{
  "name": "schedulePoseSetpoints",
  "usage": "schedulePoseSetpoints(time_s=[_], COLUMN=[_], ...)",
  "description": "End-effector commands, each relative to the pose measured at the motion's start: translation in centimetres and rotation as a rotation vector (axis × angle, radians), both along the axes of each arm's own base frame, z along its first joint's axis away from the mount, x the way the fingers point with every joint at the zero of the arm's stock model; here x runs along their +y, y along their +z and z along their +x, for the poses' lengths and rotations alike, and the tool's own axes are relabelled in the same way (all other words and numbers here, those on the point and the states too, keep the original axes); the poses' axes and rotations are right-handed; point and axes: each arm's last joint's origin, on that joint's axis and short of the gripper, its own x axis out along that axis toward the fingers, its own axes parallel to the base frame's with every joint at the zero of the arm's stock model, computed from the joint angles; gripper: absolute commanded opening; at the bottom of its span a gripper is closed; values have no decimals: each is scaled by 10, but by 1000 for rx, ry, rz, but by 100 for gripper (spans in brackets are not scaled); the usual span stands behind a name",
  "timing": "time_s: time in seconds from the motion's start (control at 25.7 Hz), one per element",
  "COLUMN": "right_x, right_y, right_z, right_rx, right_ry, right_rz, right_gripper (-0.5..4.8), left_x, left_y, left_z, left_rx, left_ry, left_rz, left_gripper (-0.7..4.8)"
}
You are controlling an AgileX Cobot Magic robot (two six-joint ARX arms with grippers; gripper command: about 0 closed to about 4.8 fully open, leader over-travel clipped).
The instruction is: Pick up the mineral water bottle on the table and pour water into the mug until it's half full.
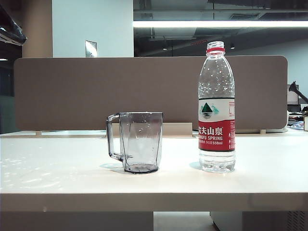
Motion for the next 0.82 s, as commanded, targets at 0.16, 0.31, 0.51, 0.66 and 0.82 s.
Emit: schedulePoseSetpoints(time_s=[0.16, 0.31, 0.51, 0.66, 0.82], right_x=[0, 0, 0, 0, 0], right_y=[-1, -1, -1, 0, -1], right_z=[0, 0, 0, 1, 1], right_rx=[-4, -4, -4, -17, -7], right_ry=[-3, -3, -3, 0, 0], right_rz=[-1, -1, -1, 3, 3], right_gripper=[31, 31, 31, 31, 31], left_x=[0, 0, 0, 0, 0], left_y=[2, 2, 2, 2, 2], left_z=[0, 0, 0, 0, 0], left_rx=[-8, -8, -8, -8, -8], left_ry=[-3, -3, -3, -3, -3], left_rz=[-10, -10, -10, -10, -10], left_gripper=[-4, -4, -4, -4, -4])
